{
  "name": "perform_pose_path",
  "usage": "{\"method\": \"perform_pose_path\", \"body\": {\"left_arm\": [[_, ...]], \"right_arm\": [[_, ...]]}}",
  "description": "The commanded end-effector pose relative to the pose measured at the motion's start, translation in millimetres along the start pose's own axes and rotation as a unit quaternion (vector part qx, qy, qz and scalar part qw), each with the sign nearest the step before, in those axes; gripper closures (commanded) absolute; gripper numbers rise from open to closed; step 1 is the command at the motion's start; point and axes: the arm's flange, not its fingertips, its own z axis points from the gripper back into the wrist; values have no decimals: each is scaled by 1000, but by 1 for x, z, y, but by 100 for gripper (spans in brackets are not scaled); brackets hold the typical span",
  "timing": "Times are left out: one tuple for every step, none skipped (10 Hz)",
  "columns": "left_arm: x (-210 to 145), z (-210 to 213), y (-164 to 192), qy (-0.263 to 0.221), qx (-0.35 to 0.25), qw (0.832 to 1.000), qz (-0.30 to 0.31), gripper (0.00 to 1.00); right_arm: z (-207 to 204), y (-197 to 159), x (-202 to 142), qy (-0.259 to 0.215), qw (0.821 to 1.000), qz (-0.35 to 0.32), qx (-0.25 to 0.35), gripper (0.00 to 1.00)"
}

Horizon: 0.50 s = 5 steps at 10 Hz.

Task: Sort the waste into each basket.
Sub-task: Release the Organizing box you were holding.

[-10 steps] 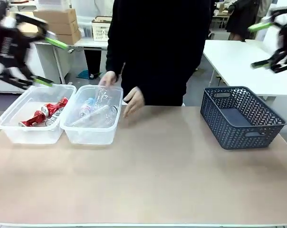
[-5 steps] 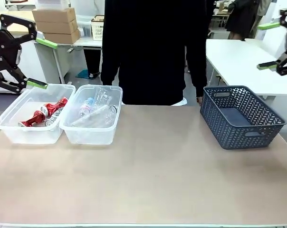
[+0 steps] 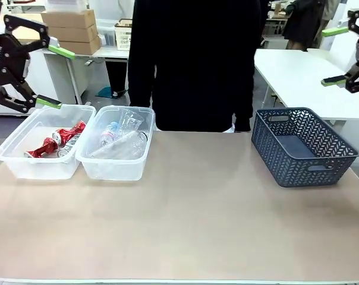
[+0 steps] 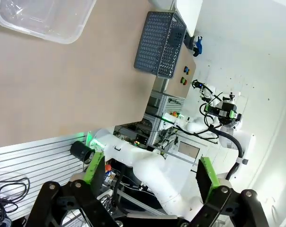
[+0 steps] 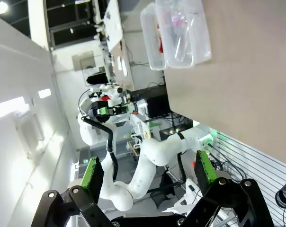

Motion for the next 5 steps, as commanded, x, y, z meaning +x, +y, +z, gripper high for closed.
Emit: {"method": "perform_pose_path", "body": {"left_arm": [[2, -2, 0, 6, -14, 1000, -12, 0], [2, -2, 0, 6, -14, 1000, -12, 0], [2, -2, 0, 6, -14, 1000, -12, 0], [2, -2, 0, 6, -14, 1000, -12, 0], [2, -2, 0, 6, -14, 1000, -12, 0]], "right_arm": [[2, 1, 2, 4, 1000, 13, 11, 0], [2, 1, 2, 4, 1000, 13, 11, 0], [2, 1, 2, 4, 1000, 13, 11, 0], [2, 1, 2, 4, 1000, 13, 11, 0], [2, 1, 2, 4, 1000, 13, 11, 0]]}}
